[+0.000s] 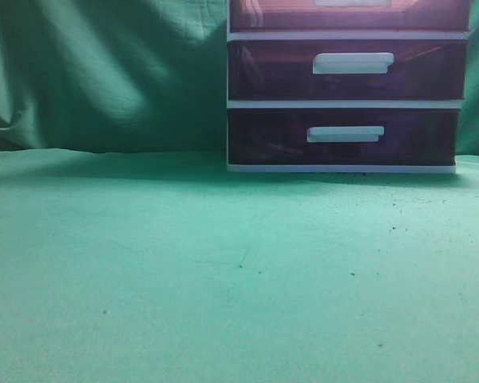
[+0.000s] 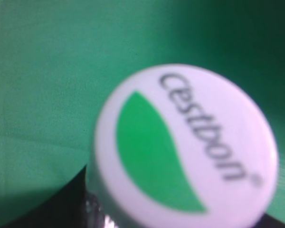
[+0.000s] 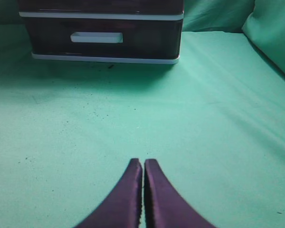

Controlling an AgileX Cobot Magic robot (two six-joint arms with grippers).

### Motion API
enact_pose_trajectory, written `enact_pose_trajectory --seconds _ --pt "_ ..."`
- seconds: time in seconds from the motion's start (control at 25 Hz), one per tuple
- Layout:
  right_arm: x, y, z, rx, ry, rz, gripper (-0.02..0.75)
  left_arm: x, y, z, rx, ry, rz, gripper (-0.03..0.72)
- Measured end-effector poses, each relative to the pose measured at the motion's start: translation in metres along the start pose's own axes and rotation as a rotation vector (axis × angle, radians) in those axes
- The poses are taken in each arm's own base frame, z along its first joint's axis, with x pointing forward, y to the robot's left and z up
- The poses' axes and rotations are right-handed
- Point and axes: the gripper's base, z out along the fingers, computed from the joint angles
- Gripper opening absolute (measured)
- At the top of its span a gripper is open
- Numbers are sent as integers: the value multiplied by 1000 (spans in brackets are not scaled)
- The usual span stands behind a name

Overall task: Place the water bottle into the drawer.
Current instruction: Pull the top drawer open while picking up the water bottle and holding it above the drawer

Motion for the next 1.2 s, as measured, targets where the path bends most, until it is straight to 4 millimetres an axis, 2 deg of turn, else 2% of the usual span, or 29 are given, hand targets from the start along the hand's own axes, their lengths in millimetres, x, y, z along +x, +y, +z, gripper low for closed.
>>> enact_pose_trajectory --seconds 0.16,0.32,0.48,0.6,0.76,0.88,1.0,1.2 --pt "0 0 0 0 0 -2 0 0 0 -1 5 7 -2 298" --pt "0 0 0 0 0 -2 0 -4 -7 -18 60 40 2 298" --pt "0 0 0 0 0 -2 0 -36 -20 -55 149 -6 27 298" --pt "0 0 0 0 0 -2 0 -59 -38 -85 221 -76 77 298" --pt "0 0 0 0 0 -2 0 -76 -68 -118 322 -155 155 298" --pt "0 0 0 0 -3 -2 0 -78 -86 -142 394 -202 201 298" --pt "-7 0 0 -6 -76 29 0 -75 -101 -164 463 -238 242 298" --pt "-33 0 -6 -24 -377 109 0 -65 -117 -192 564 -243 304 298"
